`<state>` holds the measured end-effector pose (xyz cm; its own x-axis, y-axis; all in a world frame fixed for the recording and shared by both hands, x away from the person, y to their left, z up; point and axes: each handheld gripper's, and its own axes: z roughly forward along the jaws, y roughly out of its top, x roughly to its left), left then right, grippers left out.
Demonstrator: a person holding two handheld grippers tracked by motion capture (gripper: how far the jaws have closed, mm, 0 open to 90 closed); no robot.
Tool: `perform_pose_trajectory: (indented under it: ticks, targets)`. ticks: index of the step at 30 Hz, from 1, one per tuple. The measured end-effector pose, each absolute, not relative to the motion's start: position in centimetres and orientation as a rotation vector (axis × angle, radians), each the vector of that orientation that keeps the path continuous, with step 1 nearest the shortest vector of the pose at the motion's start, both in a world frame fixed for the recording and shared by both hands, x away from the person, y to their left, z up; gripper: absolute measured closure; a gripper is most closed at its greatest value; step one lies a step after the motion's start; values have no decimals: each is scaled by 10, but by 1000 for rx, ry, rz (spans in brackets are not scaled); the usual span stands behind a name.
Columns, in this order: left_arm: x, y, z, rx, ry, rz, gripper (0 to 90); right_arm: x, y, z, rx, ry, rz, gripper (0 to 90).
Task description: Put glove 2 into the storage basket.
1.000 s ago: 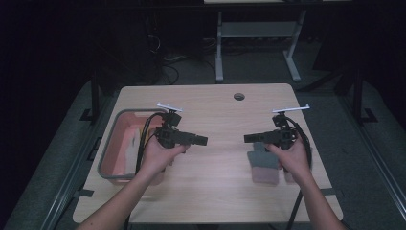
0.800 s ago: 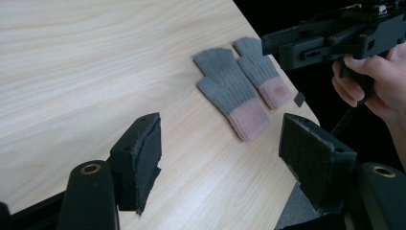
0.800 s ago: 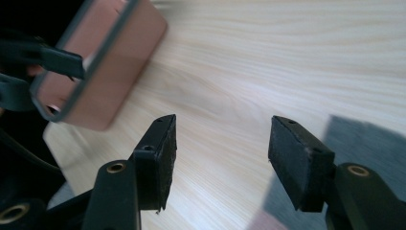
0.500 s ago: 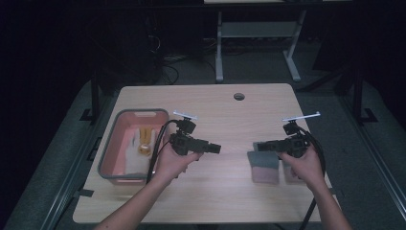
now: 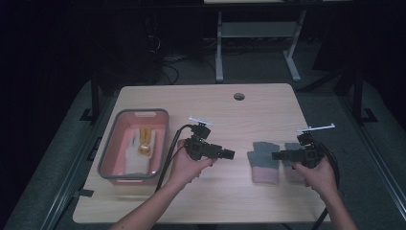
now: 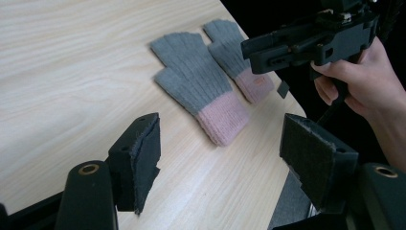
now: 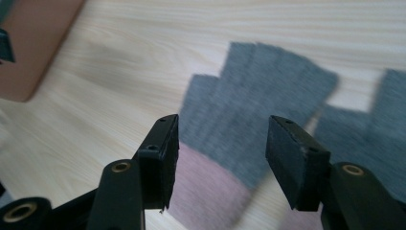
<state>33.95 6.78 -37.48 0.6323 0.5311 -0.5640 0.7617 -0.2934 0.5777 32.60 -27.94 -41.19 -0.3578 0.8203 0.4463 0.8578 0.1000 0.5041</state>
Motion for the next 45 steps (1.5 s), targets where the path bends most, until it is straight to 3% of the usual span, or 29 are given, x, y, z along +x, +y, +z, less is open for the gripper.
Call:
perform_pose_trajectory:
  ticks: [21,45]
  targets:
    - [335,39,-389,2007,965,-361,303,314,-315,-423,-1938,-2398,-947,509]
    - [328,22,-396,2025,939,-379,304,318,-317,-444,-2035,-2438,-714,600]
